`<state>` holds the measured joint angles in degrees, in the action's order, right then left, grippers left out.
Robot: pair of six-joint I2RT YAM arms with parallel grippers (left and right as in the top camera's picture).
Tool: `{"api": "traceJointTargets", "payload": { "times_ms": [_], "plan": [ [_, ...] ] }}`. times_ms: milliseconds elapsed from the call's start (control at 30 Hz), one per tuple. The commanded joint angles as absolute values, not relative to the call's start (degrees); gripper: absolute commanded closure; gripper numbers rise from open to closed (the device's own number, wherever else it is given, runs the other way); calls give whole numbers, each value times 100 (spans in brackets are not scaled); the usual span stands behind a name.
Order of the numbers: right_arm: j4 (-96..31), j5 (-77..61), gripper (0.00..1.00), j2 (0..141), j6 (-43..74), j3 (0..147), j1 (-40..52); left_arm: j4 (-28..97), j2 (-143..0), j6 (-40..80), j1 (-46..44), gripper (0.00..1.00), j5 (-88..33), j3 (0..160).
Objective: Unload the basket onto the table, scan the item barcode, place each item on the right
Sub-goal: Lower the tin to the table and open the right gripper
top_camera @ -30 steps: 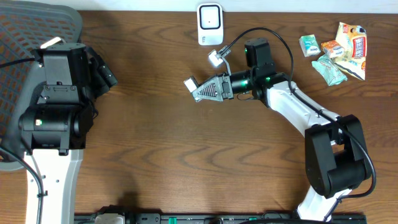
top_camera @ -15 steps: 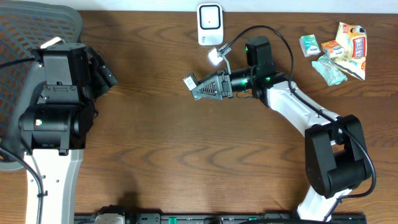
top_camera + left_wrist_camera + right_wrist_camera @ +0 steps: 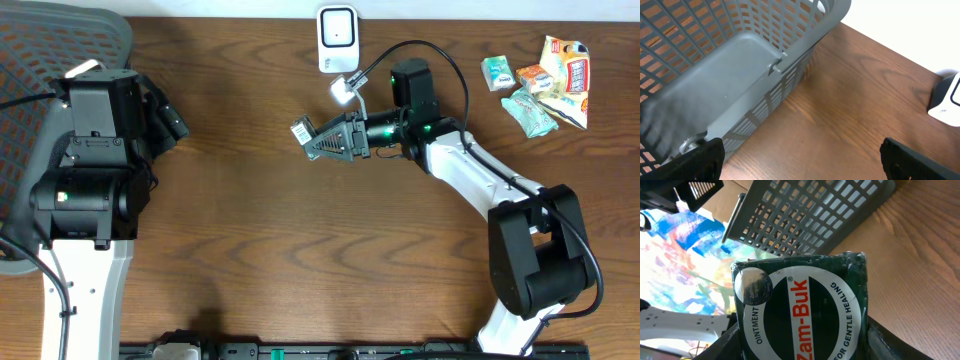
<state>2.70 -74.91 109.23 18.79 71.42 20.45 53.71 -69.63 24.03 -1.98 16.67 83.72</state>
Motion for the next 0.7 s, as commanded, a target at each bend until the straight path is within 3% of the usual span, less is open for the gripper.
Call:
{"api": "traceJointTargets", "payload": {
  "times_ms": [0,200,400,667],
  "plan": [
    [305,-7378,45,10790,1776,7168,2106,5380,-6923,2432,-178,2,1723,8447],
    [71,-6801,45,10790,1758,7166,2112,5380,-6923,2432,-178,2,1723,8447],
    [-921,-6045,45,10792,762,7166,2143,5380,-6923,2432,-178,2,1723,8447],
    [-2530,-2689,47,10794,-95,7150,2182,5380,-6923,2432,-178,2,1723,8447]
  ]
}}
